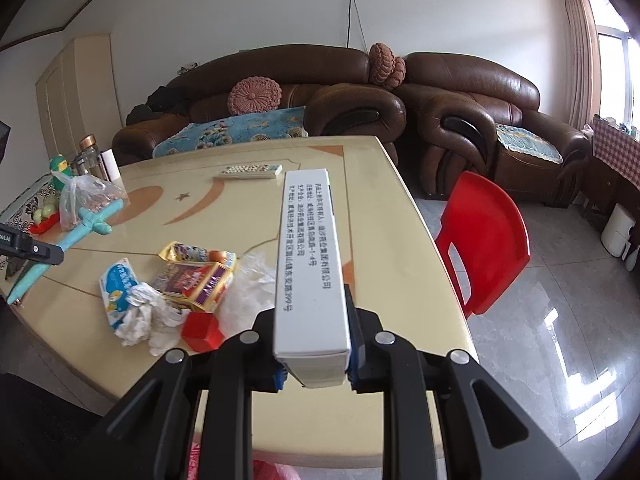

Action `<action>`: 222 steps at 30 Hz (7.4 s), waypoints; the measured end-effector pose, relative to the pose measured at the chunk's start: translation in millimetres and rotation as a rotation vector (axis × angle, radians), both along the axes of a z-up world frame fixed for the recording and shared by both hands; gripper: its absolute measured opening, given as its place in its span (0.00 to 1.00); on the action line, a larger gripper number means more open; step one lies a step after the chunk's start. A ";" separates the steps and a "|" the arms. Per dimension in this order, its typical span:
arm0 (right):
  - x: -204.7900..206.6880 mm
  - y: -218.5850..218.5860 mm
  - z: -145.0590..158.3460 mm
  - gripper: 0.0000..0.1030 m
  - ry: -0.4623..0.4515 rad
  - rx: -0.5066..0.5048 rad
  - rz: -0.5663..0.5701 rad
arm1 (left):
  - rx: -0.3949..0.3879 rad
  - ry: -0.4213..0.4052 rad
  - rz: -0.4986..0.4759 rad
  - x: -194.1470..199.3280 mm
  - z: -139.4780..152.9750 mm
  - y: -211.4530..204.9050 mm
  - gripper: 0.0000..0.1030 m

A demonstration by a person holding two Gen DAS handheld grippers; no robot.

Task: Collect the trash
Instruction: 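Lift white box with right tool while left tool carries sword toward pink bin, then open right tool over pink bin while left tool releases sword into it, then move right tool toward clear plastic bag while left tool approaches blue medicine box, then close right tool on clear plastic bag while left tool grasps blue medicine box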

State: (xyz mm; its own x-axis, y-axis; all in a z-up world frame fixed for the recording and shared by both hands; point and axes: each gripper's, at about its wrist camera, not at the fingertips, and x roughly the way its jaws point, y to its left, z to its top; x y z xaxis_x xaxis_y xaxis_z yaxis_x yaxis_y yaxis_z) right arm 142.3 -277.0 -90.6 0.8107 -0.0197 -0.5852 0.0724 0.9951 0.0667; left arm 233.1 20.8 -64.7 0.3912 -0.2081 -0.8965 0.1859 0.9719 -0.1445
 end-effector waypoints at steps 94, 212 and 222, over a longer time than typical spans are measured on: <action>-124.8 117.5 -71.2 0.21 0.339 0.034 0.262 | 0.050 0.146 -0.313 -208.2 -101.3 -32.0 0.14; 102.9 2.5 -28.0 0.60 0.445 0.359 0.215 | -0.077 0.487 0.233 69.7 -76.5 -4.7 0.64; 116.5 -5.7 -41.0 0.60 0.459 0.366 0.226 | -0.079 0.533 0.313 89.8 -100.7 2.0 0.64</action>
State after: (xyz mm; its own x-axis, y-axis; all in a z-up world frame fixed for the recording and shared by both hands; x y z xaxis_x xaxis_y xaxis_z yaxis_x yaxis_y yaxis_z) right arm 258.8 -282.7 -131.6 0.4359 0.3904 -0.8109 -0.0354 0.9077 0.4180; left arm 322.9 22.7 -165.4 -0.0525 -0.2294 -0.9719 -0.2239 0.9512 -0.2125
